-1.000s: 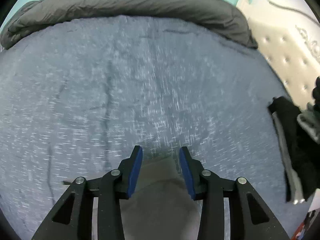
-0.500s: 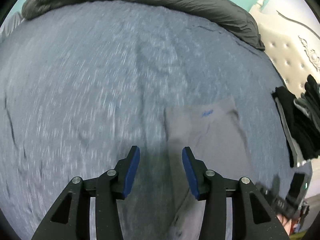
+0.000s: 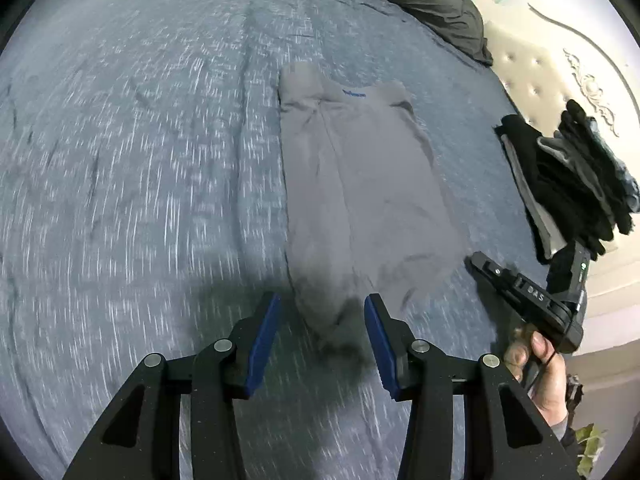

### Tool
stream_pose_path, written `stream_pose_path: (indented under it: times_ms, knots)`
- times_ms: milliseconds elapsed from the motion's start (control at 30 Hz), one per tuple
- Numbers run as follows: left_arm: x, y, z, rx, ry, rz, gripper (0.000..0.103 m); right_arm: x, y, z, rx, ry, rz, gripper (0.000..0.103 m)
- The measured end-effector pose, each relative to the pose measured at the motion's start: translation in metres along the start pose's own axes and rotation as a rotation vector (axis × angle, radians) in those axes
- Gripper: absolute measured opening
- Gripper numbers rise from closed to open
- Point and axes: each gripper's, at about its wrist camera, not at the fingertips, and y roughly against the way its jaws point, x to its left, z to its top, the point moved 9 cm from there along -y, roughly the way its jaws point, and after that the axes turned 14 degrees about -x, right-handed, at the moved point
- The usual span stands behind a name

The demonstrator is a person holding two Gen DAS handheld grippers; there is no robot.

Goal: Fold clothes

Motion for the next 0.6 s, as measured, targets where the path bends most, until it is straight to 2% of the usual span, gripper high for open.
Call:
stream_pose_path:
  times_ms: [133, 267, 400, 533, 567, 600]
  knots:
    - [-0.008, 0.004, -0.018, 0.006, 0.001, -0.006, 0.048, 0.0, 0.012, -0.007, -0.024, -0.021, -0.007, 0.008]
    - [-0.007, -0.001, -0.033, 0.01, -0.018, 0.027, 0.048, 0.001, 0.026, -0.018, -0.025, -0.028, -0.007, 0.008]
    - [-0.001, -0.011, -0.04, 0.002, -0.024, 0.064, 0.048, -0.001, 0.039, -0.022, -0.028, -0.027, -0.013, 0.008]
    - [-0.003, -0.013, -0.039, -0.004, -0.017, 0.054, 0.047, -0.002, 0.048, -0.023, -0.041, -0.028, -0.02, 0.008]
    - [-0.004, -0.013, -0.038, -0.005, -0.018, 0.05, 0.045, -0.004, 0.05, -0.023, -0.044, -0.034, -0.023, 0.008]
    - [-0.005, -0.013, -0.037, -0.006, -0.02, 0.047, 0.034, -0.004, 0.051, -0.024, -0.044, -0.035, -0.023, 0.008]
